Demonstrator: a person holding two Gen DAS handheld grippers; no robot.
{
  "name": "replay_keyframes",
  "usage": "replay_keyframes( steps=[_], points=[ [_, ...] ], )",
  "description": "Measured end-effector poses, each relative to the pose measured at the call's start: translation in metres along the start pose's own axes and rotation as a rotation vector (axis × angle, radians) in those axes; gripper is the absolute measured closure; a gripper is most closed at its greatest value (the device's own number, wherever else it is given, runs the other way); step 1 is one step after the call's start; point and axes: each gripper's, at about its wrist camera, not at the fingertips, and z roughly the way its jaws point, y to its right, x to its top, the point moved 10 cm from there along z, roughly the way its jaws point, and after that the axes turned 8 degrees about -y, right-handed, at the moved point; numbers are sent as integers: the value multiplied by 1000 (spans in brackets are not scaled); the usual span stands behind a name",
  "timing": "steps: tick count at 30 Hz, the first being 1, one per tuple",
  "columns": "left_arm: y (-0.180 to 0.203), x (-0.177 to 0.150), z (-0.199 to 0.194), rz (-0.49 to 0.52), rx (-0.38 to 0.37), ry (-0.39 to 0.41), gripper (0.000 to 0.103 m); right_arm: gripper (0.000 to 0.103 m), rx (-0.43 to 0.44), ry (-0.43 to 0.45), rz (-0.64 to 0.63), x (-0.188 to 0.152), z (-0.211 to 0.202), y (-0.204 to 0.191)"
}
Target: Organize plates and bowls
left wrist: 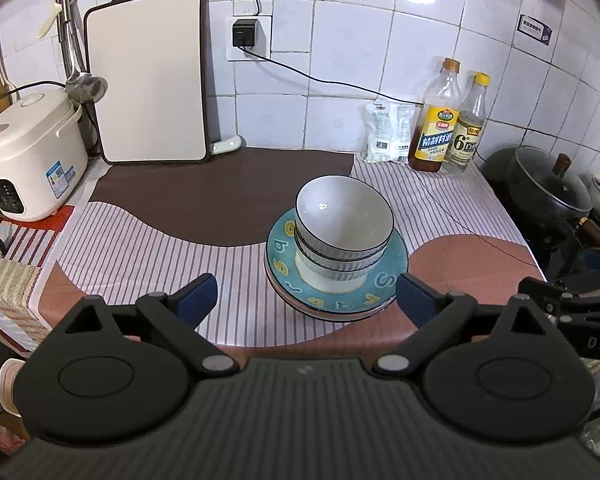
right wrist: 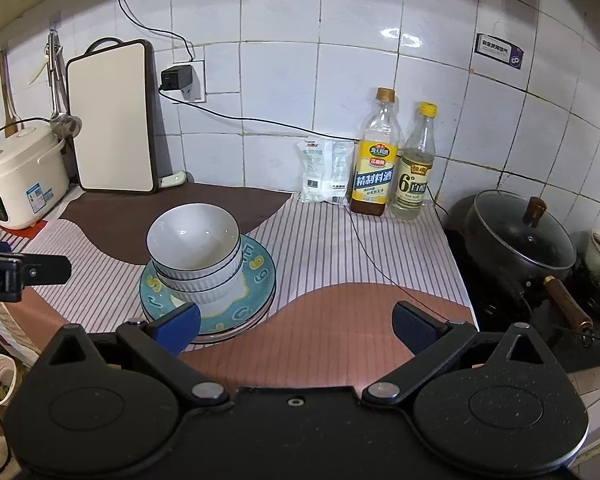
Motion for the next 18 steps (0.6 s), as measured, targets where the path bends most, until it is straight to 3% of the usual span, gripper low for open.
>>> replay_keyframes(
  steps=[11, 18],
  points=[
    [-4, -6, -3, -6, 45, 63, 3, 0, -13, 3, 17, -10, 3, 3],
    [-3, -9, -3, 7, 46, 67, 3, 0, 24, 66, 23, -13, -6, -3]
  ],
)
